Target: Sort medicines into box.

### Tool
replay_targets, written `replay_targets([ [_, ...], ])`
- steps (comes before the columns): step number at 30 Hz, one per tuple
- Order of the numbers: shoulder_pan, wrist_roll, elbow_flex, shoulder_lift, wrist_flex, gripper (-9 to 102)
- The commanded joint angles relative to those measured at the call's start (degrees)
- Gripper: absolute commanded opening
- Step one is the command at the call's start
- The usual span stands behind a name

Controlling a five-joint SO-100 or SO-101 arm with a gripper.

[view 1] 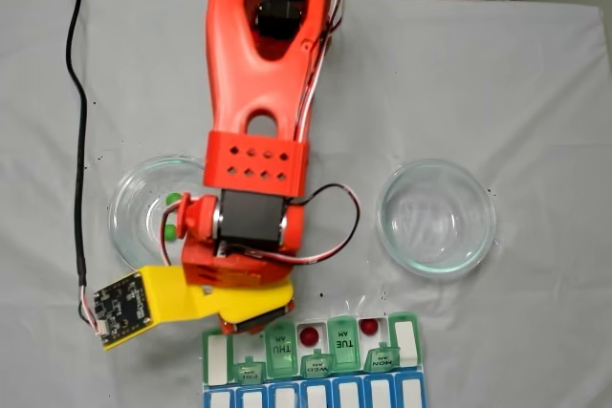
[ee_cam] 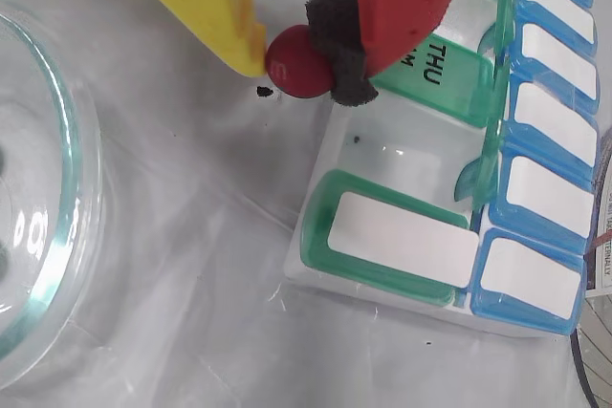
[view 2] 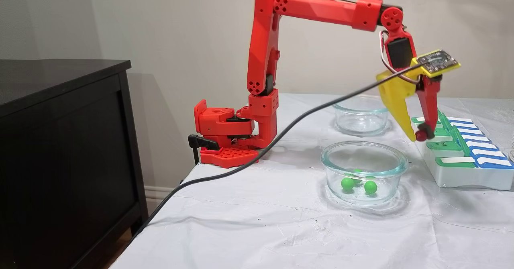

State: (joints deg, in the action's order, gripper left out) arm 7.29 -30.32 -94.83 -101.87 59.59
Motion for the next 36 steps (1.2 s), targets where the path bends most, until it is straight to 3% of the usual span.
replay_targets([
  [1, 0.4, -0.4, 6.6, -0.3, -1.8, 0],
  [15, -2.1, -1.2, 14.5, 9.5, -9.5, 0],
  [20, -2.7, -1.1, 14.5, 9.2, -9.3, 19],
  [27, -3.6, -1.8, 12.5, 6.5, -7.6, 26],
  [31, -3.9, -2.2, 10.9, 3.3, -4.9, 24],
  [32, -3.9, -2.2, 10.7, 2.4, -3.5, 21],
  [34, -3.5, -2.7, 11.3, 0.3, 0.9, 3],
  [36, -2.6, -4.6, 12.7, -1.4, 6.5, 0],
])
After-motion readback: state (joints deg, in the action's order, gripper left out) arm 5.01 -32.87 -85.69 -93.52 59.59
